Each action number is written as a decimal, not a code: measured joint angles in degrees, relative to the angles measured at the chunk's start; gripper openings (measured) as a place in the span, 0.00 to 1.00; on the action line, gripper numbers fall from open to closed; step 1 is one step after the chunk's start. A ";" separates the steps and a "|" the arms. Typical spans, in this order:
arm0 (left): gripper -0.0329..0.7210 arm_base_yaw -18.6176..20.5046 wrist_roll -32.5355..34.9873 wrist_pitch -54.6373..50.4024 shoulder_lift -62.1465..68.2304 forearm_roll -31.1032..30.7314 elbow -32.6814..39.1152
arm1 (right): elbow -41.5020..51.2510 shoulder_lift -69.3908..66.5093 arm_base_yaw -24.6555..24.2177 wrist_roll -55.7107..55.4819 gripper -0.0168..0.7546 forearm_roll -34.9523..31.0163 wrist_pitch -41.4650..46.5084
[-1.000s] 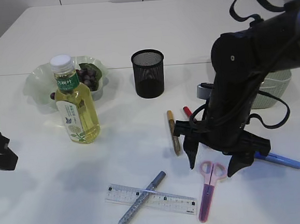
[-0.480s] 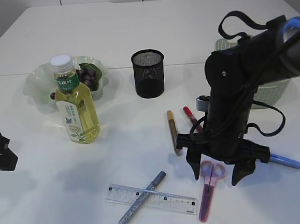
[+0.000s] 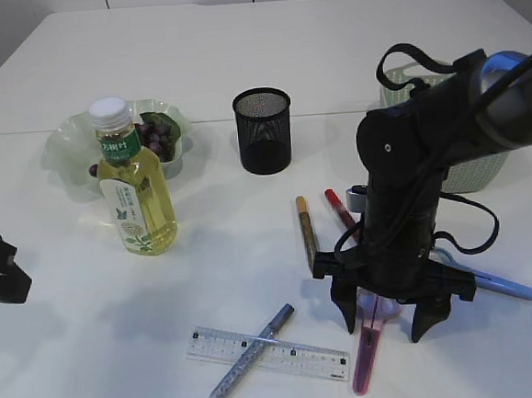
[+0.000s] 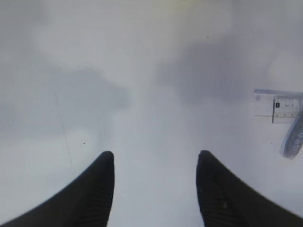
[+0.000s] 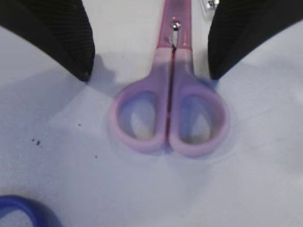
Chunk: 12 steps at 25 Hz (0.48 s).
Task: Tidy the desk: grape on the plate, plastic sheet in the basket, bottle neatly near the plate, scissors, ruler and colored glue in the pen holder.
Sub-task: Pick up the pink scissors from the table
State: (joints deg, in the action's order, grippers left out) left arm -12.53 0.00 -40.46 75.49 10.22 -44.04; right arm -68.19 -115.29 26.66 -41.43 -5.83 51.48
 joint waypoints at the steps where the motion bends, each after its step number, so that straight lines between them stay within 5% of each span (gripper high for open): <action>1: 0.58 0.00 0.00 0.00 0.00 0.00 0.00 | -0.04 0.00 0.00 0.00 0.77 0.00 -0.22; 12: 0.58 0.00 0.00 0.00 0.00 -0.10 0.00 | -0.04 0.00 0.00 0.00 0.77 0.84 -1.32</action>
State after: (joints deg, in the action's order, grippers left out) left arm -12.53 0.00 -40.46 75.49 10.12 -44.04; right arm -68.23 -115.29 26.66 -41.43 -4.99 50.15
